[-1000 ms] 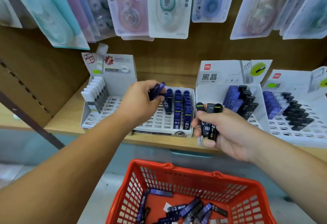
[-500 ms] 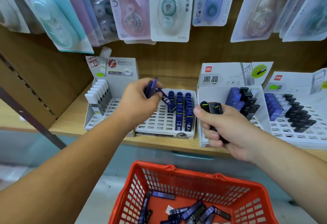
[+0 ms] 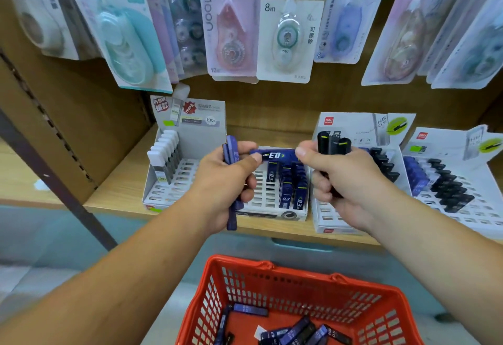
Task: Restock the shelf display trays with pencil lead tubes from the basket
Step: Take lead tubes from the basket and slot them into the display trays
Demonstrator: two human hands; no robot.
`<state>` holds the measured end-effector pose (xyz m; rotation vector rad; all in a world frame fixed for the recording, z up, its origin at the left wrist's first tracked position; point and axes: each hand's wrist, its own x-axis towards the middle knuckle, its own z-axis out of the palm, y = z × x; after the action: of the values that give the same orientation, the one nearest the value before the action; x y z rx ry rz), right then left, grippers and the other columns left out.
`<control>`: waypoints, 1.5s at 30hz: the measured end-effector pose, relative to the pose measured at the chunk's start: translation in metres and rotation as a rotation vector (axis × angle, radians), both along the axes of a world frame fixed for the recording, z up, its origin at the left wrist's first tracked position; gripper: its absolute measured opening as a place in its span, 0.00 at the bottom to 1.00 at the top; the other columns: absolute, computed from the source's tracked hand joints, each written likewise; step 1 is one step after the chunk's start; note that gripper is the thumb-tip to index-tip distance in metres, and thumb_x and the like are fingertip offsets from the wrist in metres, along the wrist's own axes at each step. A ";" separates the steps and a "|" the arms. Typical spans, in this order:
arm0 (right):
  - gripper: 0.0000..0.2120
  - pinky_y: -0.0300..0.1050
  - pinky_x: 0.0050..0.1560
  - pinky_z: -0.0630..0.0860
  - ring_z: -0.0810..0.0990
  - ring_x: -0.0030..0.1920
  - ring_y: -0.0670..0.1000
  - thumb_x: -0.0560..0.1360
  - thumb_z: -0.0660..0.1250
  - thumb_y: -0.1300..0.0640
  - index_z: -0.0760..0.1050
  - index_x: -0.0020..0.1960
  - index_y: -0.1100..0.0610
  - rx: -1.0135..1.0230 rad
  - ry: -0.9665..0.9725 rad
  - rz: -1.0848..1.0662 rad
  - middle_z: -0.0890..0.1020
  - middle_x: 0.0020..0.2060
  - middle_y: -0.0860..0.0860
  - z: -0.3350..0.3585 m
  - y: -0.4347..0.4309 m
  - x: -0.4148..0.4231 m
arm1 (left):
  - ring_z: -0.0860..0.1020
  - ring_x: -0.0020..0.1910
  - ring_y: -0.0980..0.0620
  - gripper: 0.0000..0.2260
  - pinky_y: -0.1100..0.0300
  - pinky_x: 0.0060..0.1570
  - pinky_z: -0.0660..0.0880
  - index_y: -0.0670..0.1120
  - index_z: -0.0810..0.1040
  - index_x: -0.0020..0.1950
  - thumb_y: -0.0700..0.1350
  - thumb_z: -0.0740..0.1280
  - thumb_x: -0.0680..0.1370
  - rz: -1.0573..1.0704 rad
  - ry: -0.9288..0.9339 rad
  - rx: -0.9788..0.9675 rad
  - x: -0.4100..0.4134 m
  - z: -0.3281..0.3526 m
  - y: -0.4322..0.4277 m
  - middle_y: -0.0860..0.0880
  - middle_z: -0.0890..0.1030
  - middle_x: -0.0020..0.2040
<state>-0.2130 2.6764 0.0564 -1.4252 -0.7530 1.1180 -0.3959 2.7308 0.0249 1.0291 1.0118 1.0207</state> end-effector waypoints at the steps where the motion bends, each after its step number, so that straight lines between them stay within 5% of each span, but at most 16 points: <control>1: 0.07 0.41 0.24 0.62 0.65 0.25 0.47 0.76 0.76 0.61 0.82 0.53 0.59 -0.009 0.009 0.007 0.77 0.28 0.50 0.001 0.001 -0.003 | 0.67 0.25 0.50 0.08 0.58 0.29 0.61 0.48 0.80 0.60 0.42 0.71 0.81 0.001 -0.017 -0.015 -0.002 -0.001 0.001 0.46 0.75 0.31; 6: 0.02 0.40 0.24 0.61 0.66 0.23 0.47 0.78 0.73 0.62 0.82 0.50 0.59 -0.023 -0.071 -0.048 0.87 0.39 0.56 0.004 0.007 -0.019 | 0.68 0.25 0.50 0.07 0.61 0.25 0.62 0.48 0.81 0.57 0.43 0.72 0.81 -0.021 0.001 -0.025 -0.013 -0.009 0.000 0.42 0.75 0.31; 9: 0.03 0.34 0.23 0.67 0.72 0.22 0.41 0.78 0.73 0.61 0.82 0.47 0.54 0.050 -0.468 -0.071 0.83 0.33 0.48 0.013 0.016 -0.012 | 0.70 0.24 0.51 0.07 0.61 0.23 0.62 0.49 0.80 0.58 0.43 0.72 0.81 0.010 0.070 -0.023 -0.015 -0.016 0.001 0.36 0.79 0.39; 13: 0.02 0.37 0.39 0.73 0.79 0.42 0.44 0.78 0.74 0.56 0.82 0.49 0.49 0.069 -0.922 0.126 0.82 0.42 0.44 0.016 0.035 -0.009 | 0.70 0.24 0.53 0.01 0.62 0.25 0.62 0.47 0.79 0.52 0.43 0.68 0.83 0.060 0.019 -0.072 -0.013 -0.024 0.002 0.48 0.82 0.40; 18: 0.02 0.47 0.50 0.80 0.81 0.47 0.48 0.78 0.75 0.55 0.83 0.50 0.50 -0.014 -0.967 0.232 0.83 0.44 0.47 0.005 0.050 -0.011 | 0.72 0.27 0.54 0.04 0.63 0.26 0.70 0.42 0.80 0.54 0.40 0.72 0.80 0.037 -0.087 -0.123 -0.013 -0.027 0.009 0.46 0.77 0.36; 22: 0.04 0.56 0.52 0.82 0.82 0.48 0.53 0.78 0.74 0.53 0.82 0.52 0.50 -0.093 -1.159 0.323 0.84 0.44 0.49 -0.007 0.055 -0.010 | 0.75 0.31 0.54 0.11 0.63 0.30 0.73 0.41 0.79 0.62 0.39 0.72 0.80 0.002 -0.094 -0.140 -0.017 -0.031 0.012 0.44 0.81 0.43; 30: 0.07 0.55 0.49 0.82 0.82 0.43 0.54 0.78 0.74 0.55 0.79 0.42 0.49 -0.065 -1.279 0.429 0.83 0.39 0.48 -0.004 0.059 -0.006 | 0.79 0.30 0.52 0.04 0.56 0.32 0.81 0.45 0.78 0.57 0.44 0.67 0.84 -0.046 -0.102 -0.159 -0.018 -0.029 0.006 0.47 0.80 0.36; 36: 0.10 0.50 0.47 0.78 0.78 0.43 0.49 0.77 0.75 0.48 0.77 0.40 0.47 -0.071 -1.349 0.484 0.80 0.44 0.46 -0.011 0.069 -0.015 | 0.70 0.28 0.53 0.02 0.61 0.23 0.63 0.48 0.78 0.53 0.45 0.68 0.84 -0.048 0.018 -0.121 -0.020 -0.030 0.005 0.50 0.74 0.34; 40: 0.14 0.48 0.45 0.76 0.78 0.44 0.49 0.76 0.75 0.48 0.73 0.36 0.43 -0.100 -1.373 0.476 0.80 0.43 0.45 -0.009 0.072 -0.018 | 0.69 0.27 0.53 0.01 0.62 0.22 0.62 0.47 0.79 0.52 0.44 0.68 0.83 -0.069 0.055 -0.097 -0.025 -0.029 0.003 0.49 0.73 0.33; 45: 0.05 0.48 0.46 0.79 0.80 0.44 0.50 0.77 0.75 0.53 0.79 0.46 0.45 -0.042 -1.235 0.373 0.82 0.40 0.44 -0.015 0.067 -0.019 | 0.69 0.27 0.54 0.01 0.62 0.23 0.63 0.47 0.80 0.52 0.43 0.69 0.83 -0.060 0.070 -0.091 -0.027 -0.028 0.000 0.49 0.74 0.34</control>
<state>-0.2322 2.7437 0.0410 -2.0218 -1.9094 0.3809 -0.4227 2.7311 -0.0033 1.0204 1.0688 0.8865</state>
